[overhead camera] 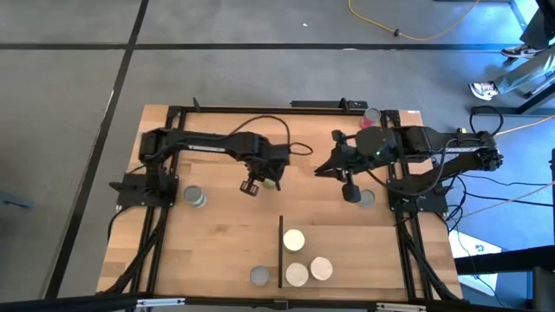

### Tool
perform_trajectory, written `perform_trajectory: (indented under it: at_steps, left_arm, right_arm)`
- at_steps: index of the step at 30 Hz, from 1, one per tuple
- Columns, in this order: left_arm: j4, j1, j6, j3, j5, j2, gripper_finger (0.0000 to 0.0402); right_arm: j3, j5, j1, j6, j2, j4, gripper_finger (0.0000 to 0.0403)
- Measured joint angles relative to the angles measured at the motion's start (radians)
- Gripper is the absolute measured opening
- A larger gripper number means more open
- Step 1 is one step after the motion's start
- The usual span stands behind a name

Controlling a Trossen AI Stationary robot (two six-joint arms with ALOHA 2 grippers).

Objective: Pick and place cans onto a shelf
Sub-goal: Put the canned orange on the shelf

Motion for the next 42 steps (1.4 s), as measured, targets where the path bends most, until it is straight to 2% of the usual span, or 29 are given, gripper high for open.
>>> perform_trajectory:
  at_steps: [8, 10, 15, 22, 25, 28, 31, 36, 42]
  left_arm:
    - [-0.032, -0.022, 0.029, 0.151, 0.008, 0.131, 0.0]
    - [-0.023, -0.028, 0.028, 0.162, -0.007, 0.139, 0.0]
    - [-0.003, -0.055, -0.004, 0.168, -0.118, 0.148, 0.0002]
    - [0.002, -0.088, -0.007, 0.168, -0.136, 0.148, 0.0031]
    - [0.002, -0.107, -0.007, 0.168, -0.203, 0.147, 0.0036]
    - [-0.012, -0.13, -0.022, 0.181, -0.327, 0.142, 0.0035]
    - [-0.055, -0.149, -0.054, 0.246, -0.394, 0.142, 0.0036]
    - [-0.139, -0.169, -0.135, 0.413, -0.378, 0.141, 0.0035]
    - [-0.354, -0.188, -0.342, 0.671, -0.371, 0.14, 0.0036]
  right_arm:
    - [0.0, 0.002, -0.001, 0.002, -0.02, -0.001, 0.0037]
    - [0.0, 0.002, -0.001, 0.002, -0.021, -0.003, 0.0037]
    - [0.0, 0.002, -0.001, 0.001, -0.021, -0.02, 0.0037]
    - [0.0, 0.002, -0.001, -0.001, -0.021, -0.034, 0.0037]
    - [0.0, 0.002, -0.001, -0.002, -0.021, -0.034, 0.0037]
    - [0.0, 0.002, -0.001, -0.005, -0.021, -0.034, 0.0037]
    - [0.0, 0.002, -0.001, -0.006, -0.021, -0.034, 0.0037]
    - [0.001, 0.006, -0.002, -0.007, -0.021, -0.033, 0.0037]
    - [0.004, 0.024, -0.054, 0.045, 0.01, -0.022, 0.0037]
